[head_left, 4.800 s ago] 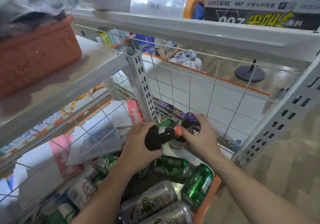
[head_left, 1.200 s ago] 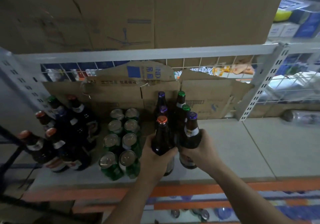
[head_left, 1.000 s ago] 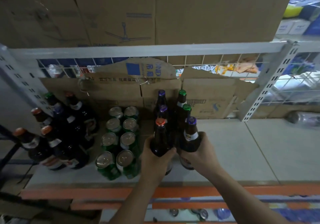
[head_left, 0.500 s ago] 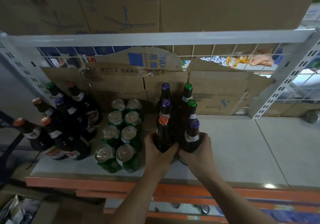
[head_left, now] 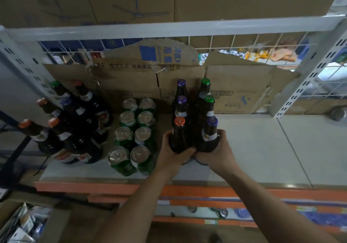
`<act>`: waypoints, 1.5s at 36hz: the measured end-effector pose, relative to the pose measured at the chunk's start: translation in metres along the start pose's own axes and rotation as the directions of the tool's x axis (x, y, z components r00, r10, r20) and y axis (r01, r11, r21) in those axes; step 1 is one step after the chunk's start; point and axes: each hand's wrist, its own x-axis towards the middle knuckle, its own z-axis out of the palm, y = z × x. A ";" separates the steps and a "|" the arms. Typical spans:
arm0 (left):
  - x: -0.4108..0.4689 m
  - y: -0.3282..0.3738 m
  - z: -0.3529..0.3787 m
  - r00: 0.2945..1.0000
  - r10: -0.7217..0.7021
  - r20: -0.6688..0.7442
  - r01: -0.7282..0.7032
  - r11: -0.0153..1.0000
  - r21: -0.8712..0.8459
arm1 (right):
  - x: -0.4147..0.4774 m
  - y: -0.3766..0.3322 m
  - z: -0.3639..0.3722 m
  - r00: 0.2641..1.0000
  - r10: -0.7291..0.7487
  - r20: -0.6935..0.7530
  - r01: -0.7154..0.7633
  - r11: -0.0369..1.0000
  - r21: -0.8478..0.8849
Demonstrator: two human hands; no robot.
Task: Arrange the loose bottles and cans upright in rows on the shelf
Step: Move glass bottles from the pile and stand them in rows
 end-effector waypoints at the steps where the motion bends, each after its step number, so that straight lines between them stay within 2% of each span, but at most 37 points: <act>1: 0.000 0.001 0.000 1.000 -0.006 0.005 0.006 1.000 0.001 | -0.001 -0.001 0.000 1.000 -0.002 -0.002 0.002 1.000 0.001; 10: -0.001 0.002 -0.003 0.997 -0.019 0.069 0.020 1.000 -0.011 | -0.006 -0.002 0.003 1.000 0.001 -0.019 0.000 1.000 0.031; 15: 0.002 -0.001 -0.008 0.992 -0.046 0.114 0.041 0.998 0.051 | -0.006 -0.003 0.004 1.000 -0.008 -0.007 0.009 1.000 0.025; 25: -0.006 -0.003 0.000 1.000 0.002 0.005 -0.002 0.998 0.060 | -0.006 -0.002 -0.001 1.000 -0.004 0.001 0.004 1.000 -0.001; 34: -0.007 -0.001 0.005 1.000 -0.006 -0.030 0.007 0.999 0.042 | -0.006 -0.006 -0.008 0.999 0.014 0.040 -0.015 1.000 0.010; 45: -0.008 0.000 0.007 0.998 -0.009 -0.062 0.011 1.000 0.022 | -0.001 -0.003 -0.010 0.997 0.055 0.050 -0.052 0.997 -0.050; 50: -0.007 0.000 0.009 0.995 -0.004 -0.102 0.013 0.997 0.082 | -0.002 -0.005 -0.011 0.997 0.059 0.042 -0.056 0.995 -0.082; 54: -0.009 0.002 0.014 0.993 -0.010 -0.118 0.016 0.999 0.046 | -0.004 -0.010 -0.011 0.997 0.067 0.042 -0.062 0.992 -0.114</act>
